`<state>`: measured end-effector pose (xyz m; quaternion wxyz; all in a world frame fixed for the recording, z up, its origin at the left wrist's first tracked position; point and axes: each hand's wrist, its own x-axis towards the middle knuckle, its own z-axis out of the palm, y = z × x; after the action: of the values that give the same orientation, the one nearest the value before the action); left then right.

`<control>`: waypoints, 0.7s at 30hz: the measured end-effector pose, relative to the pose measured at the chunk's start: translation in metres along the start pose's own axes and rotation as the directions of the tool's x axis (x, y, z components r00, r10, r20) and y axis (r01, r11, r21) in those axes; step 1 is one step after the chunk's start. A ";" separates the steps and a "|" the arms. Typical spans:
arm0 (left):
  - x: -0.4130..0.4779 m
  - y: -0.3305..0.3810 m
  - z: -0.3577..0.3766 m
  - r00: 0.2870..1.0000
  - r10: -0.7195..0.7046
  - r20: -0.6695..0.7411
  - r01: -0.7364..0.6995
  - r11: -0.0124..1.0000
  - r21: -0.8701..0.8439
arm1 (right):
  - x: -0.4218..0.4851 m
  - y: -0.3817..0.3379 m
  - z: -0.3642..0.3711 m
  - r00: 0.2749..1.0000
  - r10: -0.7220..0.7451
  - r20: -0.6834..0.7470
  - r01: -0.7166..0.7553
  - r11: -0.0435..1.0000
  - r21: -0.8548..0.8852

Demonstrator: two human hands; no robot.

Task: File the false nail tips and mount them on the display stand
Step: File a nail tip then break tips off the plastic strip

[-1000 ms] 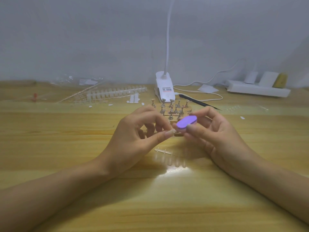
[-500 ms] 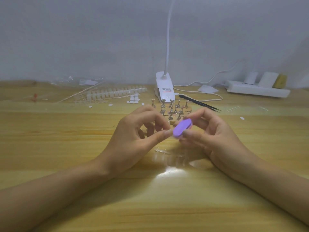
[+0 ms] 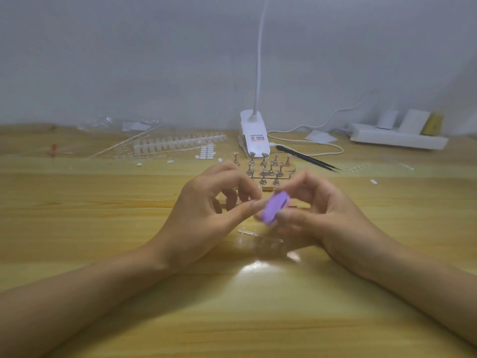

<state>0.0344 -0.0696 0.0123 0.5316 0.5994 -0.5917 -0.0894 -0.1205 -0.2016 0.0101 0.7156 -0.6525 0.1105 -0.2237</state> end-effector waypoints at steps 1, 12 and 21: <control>0.000 0.000 0.000 1.000 0.003 -0.003 -0.003 1.000 0.008 | -0.001 0.001 0.001 0.999 0.004 0.043 -0.002 0.999 -0.037; 0.001 0.000 -0.001 1.000 0.015 0.000 -0.015 1.000 0.022 | 0.000 0.000 0.003 0.999 -0.025 -0.041 0.025 1.000 -0.013; -0.001 0.002 0.001 0.993 0.100 0.057 -0.104 0.992 0.078 | 0.000 0.000 0.000 0.995 -0.077 -0.065 0.078 0.997 0.013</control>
<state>0.0323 -0.0687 0.0130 0.4950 0.5868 -0.6385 -0.0541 -0.1201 -0.2015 0.0101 0.7075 -0.6430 0.1064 -0.2731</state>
